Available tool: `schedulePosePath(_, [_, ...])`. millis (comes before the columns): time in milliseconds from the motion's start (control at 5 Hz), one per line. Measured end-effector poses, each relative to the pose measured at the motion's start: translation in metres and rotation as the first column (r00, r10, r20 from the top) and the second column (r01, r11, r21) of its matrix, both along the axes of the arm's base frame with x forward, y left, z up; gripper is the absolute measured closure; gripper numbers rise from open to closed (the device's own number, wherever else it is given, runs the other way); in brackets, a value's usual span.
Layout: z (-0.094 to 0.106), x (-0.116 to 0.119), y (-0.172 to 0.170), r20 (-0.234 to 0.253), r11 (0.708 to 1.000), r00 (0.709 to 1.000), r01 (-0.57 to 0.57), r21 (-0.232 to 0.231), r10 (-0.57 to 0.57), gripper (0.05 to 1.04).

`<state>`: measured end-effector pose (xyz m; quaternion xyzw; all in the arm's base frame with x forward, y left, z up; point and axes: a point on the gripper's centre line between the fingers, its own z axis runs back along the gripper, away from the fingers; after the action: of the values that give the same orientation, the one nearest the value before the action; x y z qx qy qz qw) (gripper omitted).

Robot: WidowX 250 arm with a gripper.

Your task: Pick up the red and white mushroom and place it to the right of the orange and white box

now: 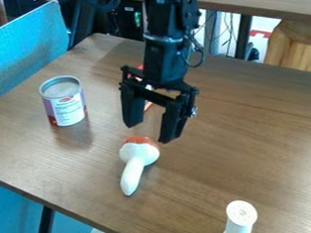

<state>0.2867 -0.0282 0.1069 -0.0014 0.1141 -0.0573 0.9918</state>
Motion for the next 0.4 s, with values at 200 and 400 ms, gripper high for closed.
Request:
schedulePosePath(200, [-0.006, -0.002, 0.002, -0.001, 0.999, 0.999, -0.045, 0.009, 0.045, 0.082])
schedulePosePath(400, [-0.026, -0.005, 0.012, -0.063, 0.99, 0.989, -0.131, 0.048, 0.134, 0.082])
